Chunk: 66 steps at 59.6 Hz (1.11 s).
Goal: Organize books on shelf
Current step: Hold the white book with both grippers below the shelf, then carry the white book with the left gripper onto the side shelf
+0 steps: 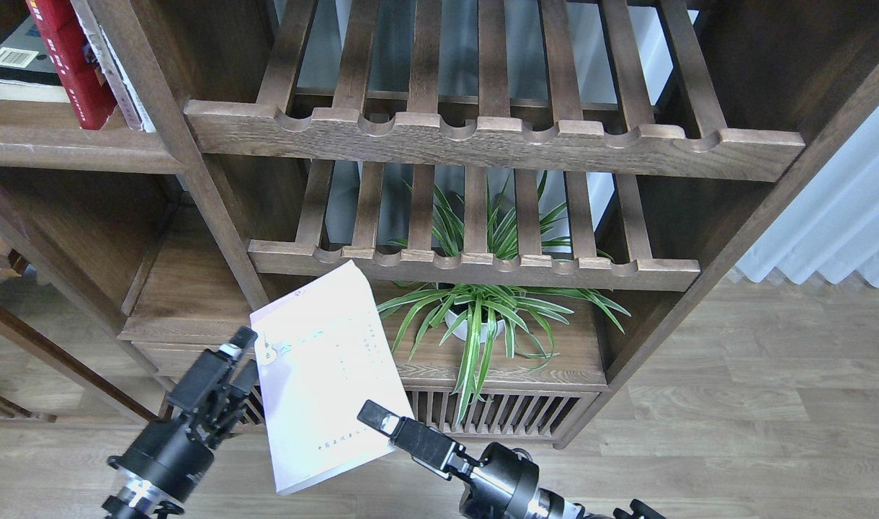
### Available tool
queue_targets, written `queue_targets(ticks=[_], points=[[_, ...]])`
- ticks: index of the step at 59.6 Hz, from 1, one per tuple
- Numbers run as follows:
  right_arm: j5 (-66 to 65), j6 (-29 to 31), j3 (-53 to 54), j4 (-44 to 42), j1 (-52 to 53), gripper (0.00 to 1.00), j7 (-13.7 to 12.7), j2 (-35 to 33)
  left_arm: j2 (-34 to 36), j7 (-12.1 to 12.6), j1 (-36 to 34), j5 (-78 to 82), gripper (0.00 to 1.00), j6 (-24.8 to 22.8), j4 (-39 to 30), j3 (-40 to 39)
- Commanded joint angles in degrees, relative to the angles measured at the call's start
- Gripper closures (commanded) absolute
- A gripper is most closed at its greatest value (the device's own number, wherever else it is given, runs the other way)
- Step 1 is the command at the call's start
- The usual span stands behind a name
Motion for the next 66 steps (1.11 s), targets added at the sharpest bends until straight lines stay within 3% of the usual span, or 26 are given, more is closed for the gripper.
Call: queue_targets(ticks=[1,5,6,10,17,20,26,33,36,39,41,45,57,58,66], points=[[-0.6,0.0,-0.1,0.0,-0.6,0.96,-0.5,0.8,-0.5,-0.9,-0.7,-0.1,0.22,0.0,0.1,2.7],[-0.7,0.0,-0.1,0.0,-0.8,0.96,-0.5,0.9,-0.5,-2.7,-1.3,-0.2,0.34,0.0,0.1,4.2],[-0.8,0.0,-0.1,0.0,-1.0,0.96,-0.5,0.9,-0.4,-4.7,-2.3,-0.3,0.48,0.0,0.1,6.2],[-0.9,0.0,-0.1,0.0,-1.5,0.96,-0.5,1.1,-0.4,-6.2,-3.5,-0.2,0.65,0.0,0.1,7.7],[-0.9,0.0,-0.1,0.0,-1.9,0.95,-0.5,1.2,0.0,-6.8,-4.3,-0.3,0.85,0.0,-0.1,8.0],[-0.9,0.0,-0.1,0.0,-2.0,0.95,-0.5,1.2,0.4,-6.8,-4.3,-0.3,0.89,0.0,-0.4,7.9],[-0.9,0.0,0.1,0.0,-2.0,0.94,-0.4,1.2,1.7,-6.7,-4.3,-0.3,0.9,0.0,-0.8,7.6],[-1.3,0.0,0.2,0.0,-1.9,0.76,-0.3,1.3,5.0,-6.9,-4.3,-0.3,0.9,0.0,-2.4,6.4],[-2.1,0.0,0.1,0.0,-1.9,0.6,-0.3,1.5,6.4,-7.0,-3.9,-0.3,0.9,0.0,-3.6,5.6],[-5.0,0.0,0.1,0.0,-1.9,0.22,-0.4,1.7,8.1,-7.0,-3.8,-0.3,0.9,0.0,-5.2,4.2],[-7.9,0.0,0.1,0.0,-1.9,0.06,-0.1,1.7,8.9,-7.0,-3.8,-0.3,0.9,0.0,-6.0,2.9],[-10.0,0.0,0.3,0.0,-2.2,0.01,0.5,2.4,11.0,-6.9,-3.8,-0.3,0.9,0.0,-6.6,0.7],[-8.5,0.0,1.4,0.0,-2.1,0.0,0.6,2.8,20.1,-6.6,-3.0,-0.2,0.91,0.0,-6.6,-8.6],[-8.3,0.0,1.6,-0.2,-2.1,0.0,0.5,2.8,22.0,-6.7,-1.8,-0.2,0.91,0.0,-7.0,-13.2],[-8.1,0.0,2.2,-0.8,-2.1,0.0,0.6,2.7,26.7,-5.9,-0.8,0.0,0.91,0.0,-6.9,-24.5]])
